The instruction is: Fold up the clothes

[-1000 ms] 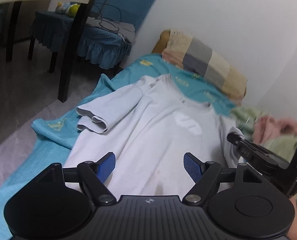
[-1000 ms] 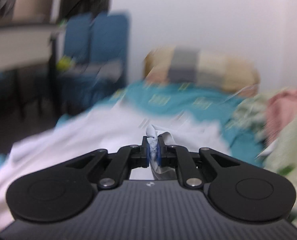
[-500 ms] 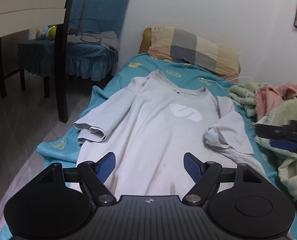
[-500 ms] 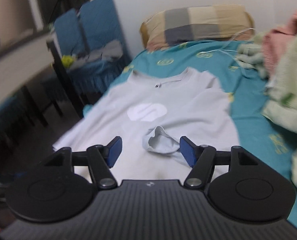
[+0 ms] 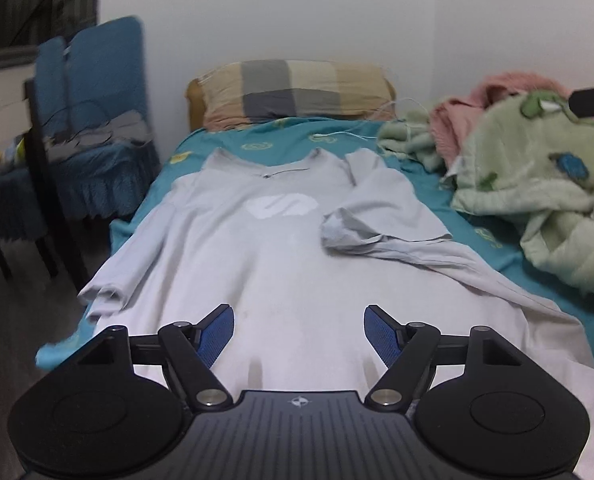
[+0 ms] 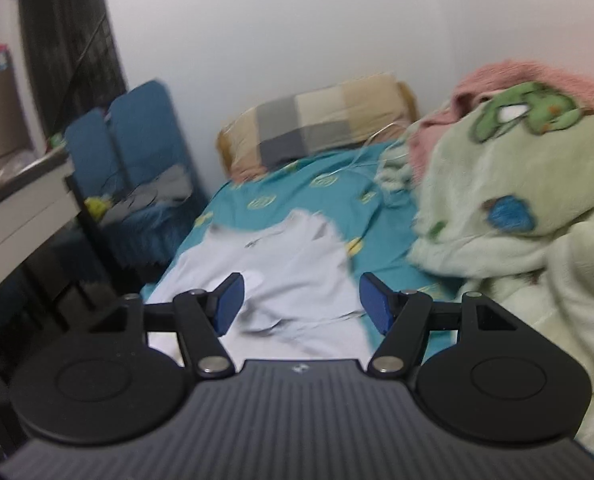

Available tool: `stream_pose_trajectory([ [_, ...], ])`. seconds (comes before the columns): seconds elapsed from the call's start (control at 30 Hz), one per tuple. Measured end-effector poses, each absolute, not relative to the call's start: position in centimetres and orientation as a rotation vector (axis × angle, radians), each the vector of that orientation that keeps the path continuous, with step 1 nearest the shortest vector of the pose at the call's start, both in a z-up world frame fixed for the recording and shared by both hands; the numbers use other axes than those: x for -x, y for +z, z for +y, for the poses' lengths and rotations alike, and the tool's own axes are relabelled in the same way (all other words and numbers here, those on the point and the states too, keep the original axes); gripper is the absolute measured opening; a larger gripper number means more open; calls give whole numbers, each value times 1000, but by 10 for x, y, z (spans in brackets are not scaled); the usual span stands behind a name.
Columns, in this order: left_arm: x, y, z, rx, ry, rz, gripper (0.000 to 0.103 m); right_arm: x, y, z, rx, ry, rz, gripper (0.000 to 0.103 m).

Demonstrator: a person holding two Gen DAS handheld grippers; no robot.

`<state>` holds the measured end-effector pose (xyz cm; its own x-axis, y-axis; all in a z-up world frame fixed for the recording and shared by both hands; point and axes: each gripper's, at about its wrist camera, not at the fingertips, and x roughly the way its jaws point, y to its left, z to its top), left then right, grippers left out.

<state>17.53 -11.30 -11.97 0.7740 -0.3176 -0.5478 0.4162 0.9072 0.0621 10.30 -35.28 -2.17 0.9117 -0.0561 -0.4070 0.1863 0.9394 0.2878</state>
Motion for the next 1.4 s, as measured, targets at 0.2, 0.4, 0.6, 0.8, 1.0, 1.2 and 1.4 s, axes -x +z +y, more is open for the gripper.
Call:
stream_pose_trajectory([
  [0.2, -214, -127, -205, -332, -546, 526, 74, -98, -45, -409, -491, -255, 386, 67],
  [0.4, -276, -158, -305, -432, -669, 598, 74, -98, -63, -436, -624, -310, 361, 68],
  [0.6, -308, -171, -318, -382, -683, 626, 37, -106, -74, -446, -670, -326, 370, 68],
  [0.8, -335, -160, -301, -257, -667, 620, 4, -113, -85, -456, -709, -339, 378, 68],
  [1.0, -374, -101, -242, 90, -623, 569, 3, -111, -80, -445, -675, -324, 376, 68],
  [1.2, -454, -68, -182, 303, -325, 566, 3, -122, -77, -423, -612, -267, 410, 68],
  [1.4, -516, -111, -147, 276, -113, 667, 3, -137, -82, -408, -555, -220, 459, 68],
])
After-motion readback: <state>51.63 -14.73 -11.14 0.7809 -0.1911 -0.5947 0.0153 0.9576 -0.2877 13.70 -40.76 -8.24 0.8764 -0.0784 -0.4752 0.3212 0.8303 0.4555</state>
